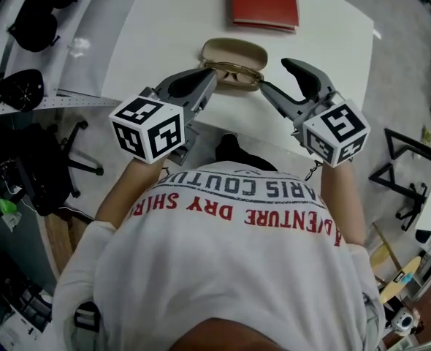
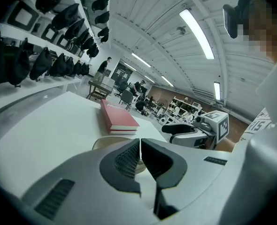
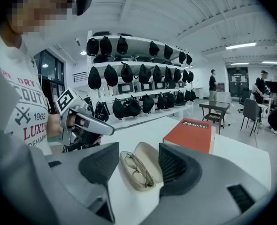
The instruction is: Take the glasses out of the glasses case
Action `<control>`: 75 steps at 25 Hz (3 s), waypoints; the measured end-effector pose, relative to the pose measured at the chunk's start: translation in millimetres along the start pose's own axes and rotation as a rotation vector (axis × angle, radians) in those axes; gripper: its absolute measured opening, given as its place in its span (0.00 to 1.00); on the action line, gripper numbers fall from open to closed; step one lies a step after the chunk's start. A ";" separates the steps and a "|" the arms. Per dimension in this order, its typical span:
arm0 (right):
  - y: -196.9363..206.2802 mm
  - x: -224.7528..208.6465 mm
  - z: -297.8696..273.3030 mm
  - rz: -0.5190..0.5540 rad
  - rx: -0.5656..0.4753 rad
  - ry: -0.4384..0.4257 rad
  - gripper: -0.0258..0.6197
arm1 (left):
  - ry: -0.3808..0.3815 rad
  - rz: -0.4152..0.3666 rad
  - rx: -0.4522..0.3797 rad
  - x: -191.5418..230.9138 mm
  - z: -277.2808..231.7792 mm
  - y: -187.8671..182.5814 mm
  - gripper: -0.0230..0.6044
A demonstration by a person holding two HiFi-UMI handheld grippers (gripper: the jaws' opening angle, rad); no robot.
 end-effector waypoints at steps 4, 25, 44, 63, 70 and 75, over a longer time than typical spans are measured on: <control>-2.0 -7.2 -16.3 0.037 0.038 -0.018 0.42 | -0.014 0.018 0.002 8.9 -7.1 -1.3 0.09; 32.1 -20.6 -104.5 0.122 0.285 -0.151 0.42 | -0.081 0.099 0.026 54.8 -11.0 9.5 0.09; 68.1 -22.1 -142.3 0.135 0.461 -0.251 0.33 | -0.108 0.131 0.050 67.0 -6.1 19.6 0.09; 72.3 -23.0 -150.2 0.251 0.588 -0.248 0.12 | -0.134 0.161 0.030 73.8 2.7 24.0 0.09; 74.1 -22.0 -149.2 0.275 0.615 -0.269 0.09 | -0.146 0.168 0.024 71.4 9.7 27.9 0.09; 73.2 -20.6 -148.1 0.288 0.632 -0.282 0.09 | -0.148 0.157 0.021 68.9 14.0 27.1 0.09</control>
Point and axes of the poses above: the fingertips, and each gripper's own axes: z backward along the fingers, x to its left, y out of its underside, the point moved 5 cm from there along z, backward along the fingers, and after that the axes turned 8 degrees about -z, right-handed, at the moved point
